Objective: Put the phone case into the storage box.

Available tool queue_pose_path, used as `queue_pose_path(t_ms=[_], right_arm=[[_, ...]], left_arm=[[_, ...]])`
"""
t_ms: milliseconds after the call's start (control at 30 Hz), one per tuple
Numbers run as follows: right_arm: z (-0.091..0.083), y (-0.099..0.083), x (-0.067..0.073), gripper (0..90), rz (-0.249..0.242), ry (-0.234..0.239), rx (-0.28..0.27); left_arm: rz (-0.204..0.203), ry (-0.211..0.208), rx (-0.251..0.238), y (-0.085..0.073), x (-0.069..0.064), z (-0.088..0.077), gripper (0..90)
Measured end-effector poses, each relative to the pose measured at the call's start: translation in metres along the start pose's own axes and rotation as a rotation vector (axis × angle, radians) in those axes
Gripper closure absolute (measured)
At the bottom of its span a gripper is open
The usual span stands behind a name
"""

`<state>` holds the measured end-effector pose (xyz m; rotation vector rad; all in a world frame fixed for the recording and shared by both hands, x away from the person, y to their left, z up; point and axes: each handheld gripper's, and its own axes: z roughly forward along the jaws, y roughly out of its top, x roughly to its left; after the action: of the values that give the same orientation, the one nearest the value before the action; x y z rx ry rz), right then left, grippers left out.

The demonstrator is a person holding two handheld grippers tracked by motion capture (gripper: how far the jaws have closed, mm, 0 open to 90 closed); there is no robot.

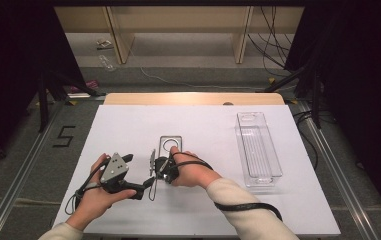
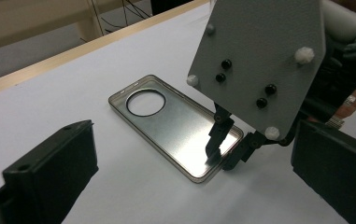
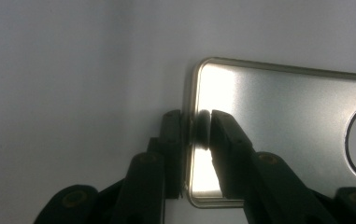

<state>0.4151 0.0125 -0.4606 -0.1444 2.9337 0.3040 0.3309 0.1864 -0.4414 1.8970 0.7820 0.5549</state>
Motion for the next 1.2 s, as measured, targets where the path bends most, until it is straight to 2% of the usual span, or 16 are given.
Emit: queue_pose_path(t_ms=[267,367,800,1100,1200], right_arm=[[0.0009,0.001,0.0005,82.2,-0.004,0.014,-0.001],[-0.0001,0.0022,0.0011,85.2,-0.006,0.009,0.017],[-0.0003,0.0028,0.0013,88.6,-0.005,0.011,0.023],[-0.0004,0.0003,0.0015,89.0,-0.012,-0.002,-0.007],[-0.0037,-0.0006,0.0024,89.0,0.016,0.001,-0.016]], left_arm=[[-0.007,0.002,0.001,-0.0003,-0.0002,0.0001,0.2],[-0.009,0.001,0.001,-0.0005,-0.0003,0.0001,0.3],[-0.011,0.004,0.001,-0.0008,0.0006,0.0002,0.5],[-0.013,0.005,0.002,-0.0011,0.0011,0.0003,0.5],[-0.014,0.006,0.002,-0.0012,0.0013,0.0003,0.6]])
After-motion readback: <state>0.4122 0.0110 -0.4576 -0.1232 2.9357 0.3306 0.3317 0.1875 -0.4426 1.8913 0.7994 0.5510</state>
